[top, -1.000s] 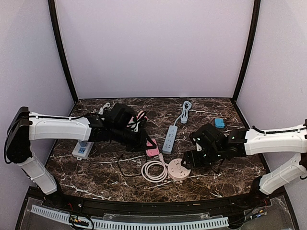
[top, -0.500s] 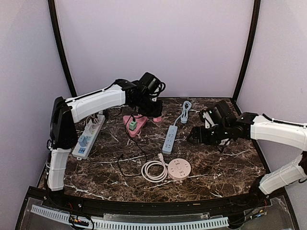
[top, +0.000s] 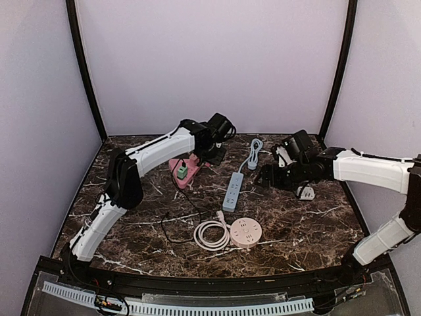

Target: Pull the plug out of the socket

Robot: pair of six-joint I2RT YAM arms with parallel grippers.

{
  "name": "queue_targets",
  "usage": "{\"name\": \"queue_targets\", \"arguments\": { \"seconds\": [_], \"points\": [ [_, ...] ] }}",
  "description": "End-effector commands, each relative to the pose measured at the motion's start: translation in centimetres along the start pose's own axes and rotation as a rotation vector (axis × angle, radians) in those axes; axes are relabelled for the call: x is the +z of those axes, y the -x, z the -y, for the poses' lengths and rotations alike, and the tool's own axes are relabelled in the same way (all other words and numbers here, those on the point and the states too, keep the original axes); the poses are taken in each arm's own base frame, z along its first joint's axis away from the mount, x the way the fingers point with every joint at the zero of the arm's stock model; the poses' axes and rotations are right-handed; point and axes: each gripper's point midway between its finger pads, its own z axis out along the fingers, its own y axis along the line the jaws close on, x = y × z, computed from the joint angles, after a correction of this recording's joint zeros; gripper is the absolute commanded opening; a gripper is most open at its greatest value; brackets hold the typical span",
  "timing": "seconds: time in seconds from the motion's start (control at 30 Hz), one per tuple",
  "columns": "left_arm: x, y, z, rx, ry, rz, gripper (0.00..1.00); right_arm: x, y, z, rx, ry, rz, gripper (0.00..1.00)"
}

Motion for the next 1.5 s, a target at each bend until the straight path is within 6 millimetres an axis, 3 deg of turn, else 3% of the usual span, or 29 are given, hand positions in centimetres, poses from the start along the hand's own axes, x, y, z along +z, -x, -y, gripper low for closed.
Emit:
{"name": "queue_targets", "arguments": {
  "seconds": [0.0, 0.37, 0.7, 0.87, 1.07, 1.3, 1.47],
  "points": [
    [0.5, 0.8, -0.8, 0.085, 0.070, 0.035, 0.08, 0.3, 2.0, -0.9, -0.021, 0.041, 0.035, 0.79],
    [2.0, -0.3, 1.5, 0.150, 0.070, 0.034, 0.22, 1.3, 2.0, -0.5, -0.011, 0.042, 0.016, 0.79],
    [1.5, -0.4, 3.2, 0.156, 0.040, 0.041, 0.37, 1.0, 1.4, 0.0, -0.007, 0.032, 0.012, 0.79],
    [-0.8, 0.7, 4.1, 0.108, -0.021, 0.066, 0.47, 0.9, 1.2, 0.2, -0.003, 0.028, 0.010, 0.79],
    [-4.7, 2.8, 3.7, 0.030, -0.080, 0.104, 0.59, 0.9, 1.4, 0.5, 0.002, 0.012, 0.017, 0.80],
    [-10.6, 3.7, 0.5, -0.048, -0.068, 0.105, 0.66, 1.2, 1.8, 0.3, -0.009, 0.013, 0.020, 0.80],
    [-12.0, 1.8, -2.8, -0.089, -0.020, 0.028, 0.66, 1.7, 2.3, -0.1, -0.020, 0.022, 0.023, 0.80]
  ]
}}
